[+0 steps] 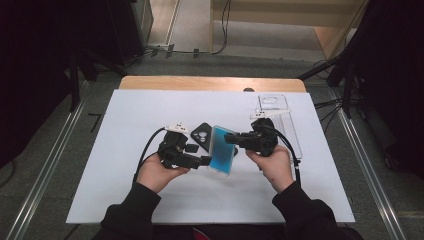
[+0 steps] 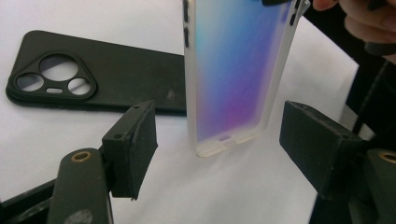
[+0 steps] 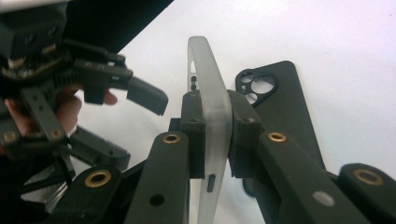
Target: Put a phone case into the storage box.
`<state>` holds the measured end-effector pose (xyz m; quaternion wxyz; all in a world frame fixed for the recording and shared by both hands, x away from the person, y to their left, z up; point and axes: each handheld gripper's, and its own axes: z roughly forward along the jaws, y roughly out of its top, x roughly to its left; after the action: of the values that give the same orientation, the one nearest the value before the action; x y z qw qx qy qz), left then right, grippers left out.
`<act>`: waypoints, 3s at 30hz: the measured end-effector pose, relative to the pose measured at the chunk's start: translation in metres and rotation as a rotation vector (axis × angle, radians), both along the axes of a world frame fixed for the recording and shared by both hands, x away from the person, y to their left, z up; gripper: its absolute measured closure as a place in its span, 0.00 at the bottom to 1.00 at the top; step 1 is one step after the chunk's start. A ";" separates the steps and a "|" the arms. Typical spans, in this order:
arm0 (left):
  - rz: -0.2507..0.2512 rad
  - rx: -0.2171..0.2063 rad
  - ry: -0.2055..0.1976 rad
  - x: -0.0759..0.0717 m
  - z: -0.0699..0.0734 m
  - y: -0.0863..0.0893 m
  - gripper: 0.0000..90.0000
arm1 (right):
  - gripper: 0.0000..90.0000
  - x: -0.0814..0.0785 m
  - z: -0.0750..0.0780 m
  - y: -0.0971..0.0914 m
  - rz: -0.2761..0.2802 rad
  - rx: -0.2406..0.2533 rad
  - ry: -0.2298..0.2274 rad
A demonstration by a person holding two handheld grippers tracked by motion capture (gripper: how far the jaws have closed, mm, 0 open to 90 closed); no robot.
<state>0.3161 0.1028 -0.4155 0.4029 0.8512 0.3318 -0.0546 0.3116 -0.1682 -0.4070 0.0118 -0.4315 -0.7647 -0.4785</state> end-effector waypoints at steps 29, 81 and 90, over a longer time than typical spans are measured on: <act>-0.110 -0.003 -0.041 0.035 0.029 0.025 0.35 | 0.86 0.033 0.011 -0.001 0.262 -0.014 -0.117; -0.321 -0.078 -0.037 0.025 0.027 0.018 0.89 | 0.36 0.018 0.009 0.013 0.374 0.000 -0.190; -0.167 -0.068 0.005 0.030 0.036 0.027 0.89 | 0.17 0.015 0.006 0.013 0.277 0.025 -0.178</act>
<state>0.3458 0.1295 -0.3795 0.4245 0.8617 0.2587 -0.1016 0.3262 -0.1553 -0.4006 0.0153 -0.2779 -0.8088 -0.5180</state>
